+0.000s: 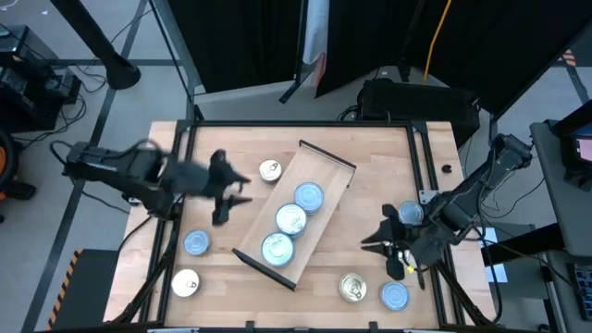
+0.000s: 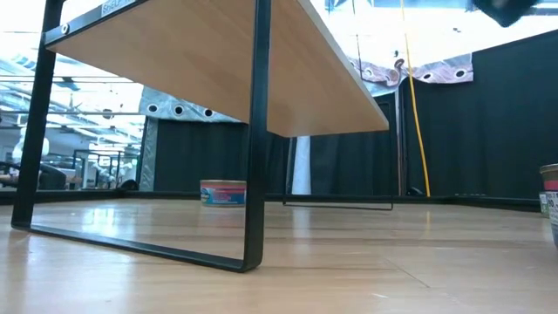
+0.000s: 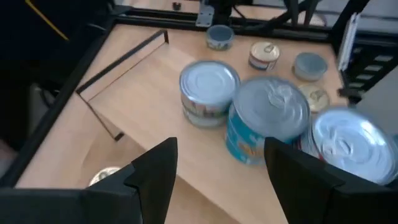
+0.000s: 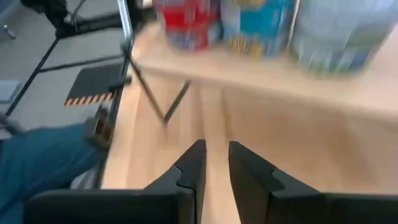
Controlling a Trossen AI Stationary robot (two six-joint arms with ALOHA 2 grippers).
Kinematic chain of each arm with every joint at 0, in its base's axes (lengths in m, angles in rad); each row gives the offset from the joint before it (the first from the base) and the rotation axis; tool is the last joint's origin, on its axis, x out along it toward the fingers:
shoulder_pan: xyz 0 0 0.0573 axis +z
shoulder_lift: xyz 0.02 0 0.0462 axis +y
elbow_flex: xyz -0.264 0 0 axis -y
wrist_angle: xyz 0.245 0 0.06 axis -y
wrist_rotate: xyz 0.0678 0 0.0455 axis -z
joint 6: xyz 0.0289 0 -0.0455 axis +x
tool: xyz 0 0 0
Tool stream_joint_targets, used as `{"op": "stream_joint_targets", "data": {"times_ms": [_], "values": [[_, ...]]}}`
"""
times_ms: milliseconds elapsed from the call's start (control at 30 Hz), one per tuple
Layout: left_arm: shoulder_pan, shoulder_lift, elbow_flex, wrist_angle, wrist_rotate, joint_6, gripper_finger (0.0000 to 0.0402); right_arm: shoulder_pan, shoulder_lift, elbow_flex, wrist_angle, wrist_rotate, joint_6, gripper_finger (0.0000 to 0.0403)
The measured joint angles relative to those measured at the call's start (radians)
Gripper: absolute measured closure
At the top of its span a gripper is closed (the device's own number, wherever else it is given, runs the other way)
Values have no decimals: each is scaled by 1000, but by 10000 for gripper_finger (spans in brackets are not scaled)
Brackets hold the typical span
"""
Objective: Stack canned seafood by type on shelf
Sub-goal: Stack the green tuna can on top of the other green tuna can on the shelf
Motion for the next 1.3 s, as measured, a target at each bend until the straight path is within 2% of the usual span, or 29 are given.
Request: {"op": "stream_joint_targets", "data": {"times_ms": [133,267,433,533,667,833,1067,1300], "values": [[-170,-21,-134,94,-193,-89,162,8,27,0,-183,-26,226,342],[-308,-9,-225,194,-336,-169,162,-28,72,0,-403,-45,423,350],[-426,9,-269,213,-464,-230,162,-121,140,0,-609,-209,520,369],[-462,22,-279,213,-496,-261,162,-188,187,0,-680,-304,482,387],[-489,34,-279,217,-583,-272,162,-256,238,0,-750,-377,374,400],[-498,35,-279,216,-602,-199,162,-357,241,0,-786,-386,241,402],[-497,35,-279,210,-602,-194,162,-523,235,-40,-787,-390,93,403],[-506,35,-278,210,-602,-193,162,-571,235,-146,-752,-441,74,403]]}}
